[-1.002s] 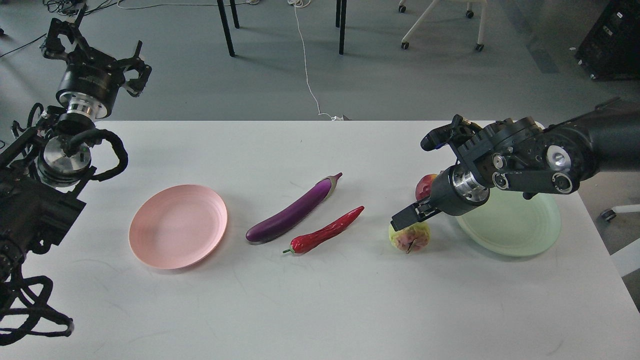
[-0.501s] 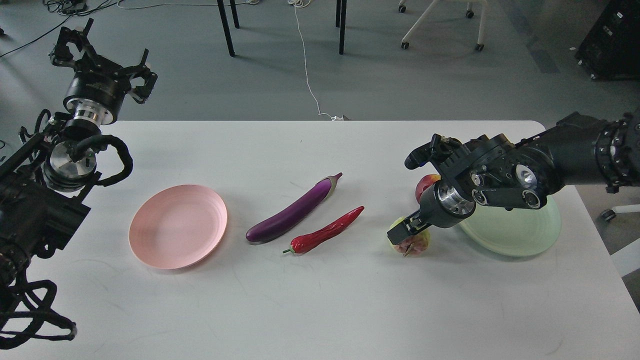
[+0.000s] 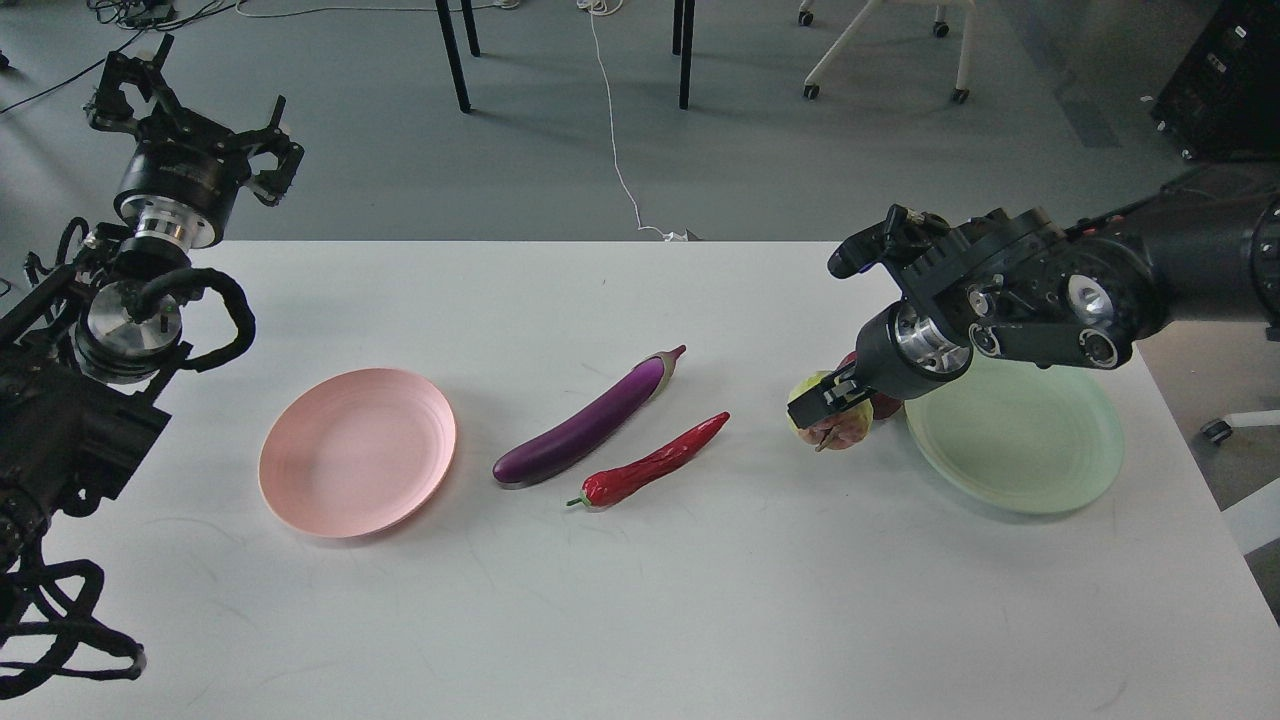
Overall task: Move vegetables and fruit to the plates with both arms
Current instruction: 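Lower the right gripper and grasp the yellow-green fig, then carry the fig onto the green plate and release it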
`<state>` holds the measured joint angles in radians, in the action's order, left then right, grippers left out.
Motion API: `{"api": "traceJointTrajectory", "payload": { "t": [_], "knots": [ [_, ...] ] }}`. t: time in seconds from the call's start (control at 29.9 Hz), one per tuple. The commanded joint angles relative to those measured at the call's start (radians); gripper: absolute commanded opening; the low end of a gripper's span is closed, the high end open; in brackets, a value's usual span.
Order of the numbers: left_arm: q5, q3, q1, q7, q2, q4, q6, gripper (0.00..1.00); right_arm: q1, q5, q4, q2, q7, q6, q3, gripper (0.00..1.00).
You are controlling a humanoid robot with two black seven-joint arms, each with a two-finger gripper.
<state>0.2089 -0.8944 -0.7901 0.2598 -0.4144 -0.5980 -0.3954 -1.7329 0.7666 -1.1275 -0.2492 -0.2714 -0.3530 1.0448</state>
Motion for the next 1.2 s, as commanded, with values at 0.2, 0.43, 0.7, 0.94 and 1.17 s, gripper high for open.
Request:
{"api": "traceJointTrajectory", "payload": {
  "t": [0.2, 0.43, 0.7, 0.94, 1.17],
  "knots": [
    [0.0, 0.002, 0.002, -0.001, -0.024, 0.0, -0.003, 0.98, 0.004, 0.265, -0.058, -0.283, 0.031, 0.0, 0.004, 0.51],
    [0.0, 0.002, 0.009, 0.001, -0.021, 0.0, -0.002, 0.98, 0.076, 0.299, -0.055, -0.37, 0.031, 0.012, -0.008, 0.53],
    [-0.003, 0.002, 0.009, -0.002, -0.023, 0.0, 0.001, 0.98, 0.153, 0.299, -0.028, -0.371, 0.031, 0.072, -0.02, 0.83],
    [-0.002, 0.002, 0.008, -0.001, -0.026, 0.0, 0.001, 0.98, 0.138, 0.296, -0.032, -0.372, 0.027, 0.072, -0.022, 0.97],
    [0.003, 0.0, 0.008, 0.004, -0.032, 0.0, 0.0, 0.98, 0.059, 0.299, -0.023, -0.352, 0.023, 0.072, -0.029, 0.97]
  ]
}}
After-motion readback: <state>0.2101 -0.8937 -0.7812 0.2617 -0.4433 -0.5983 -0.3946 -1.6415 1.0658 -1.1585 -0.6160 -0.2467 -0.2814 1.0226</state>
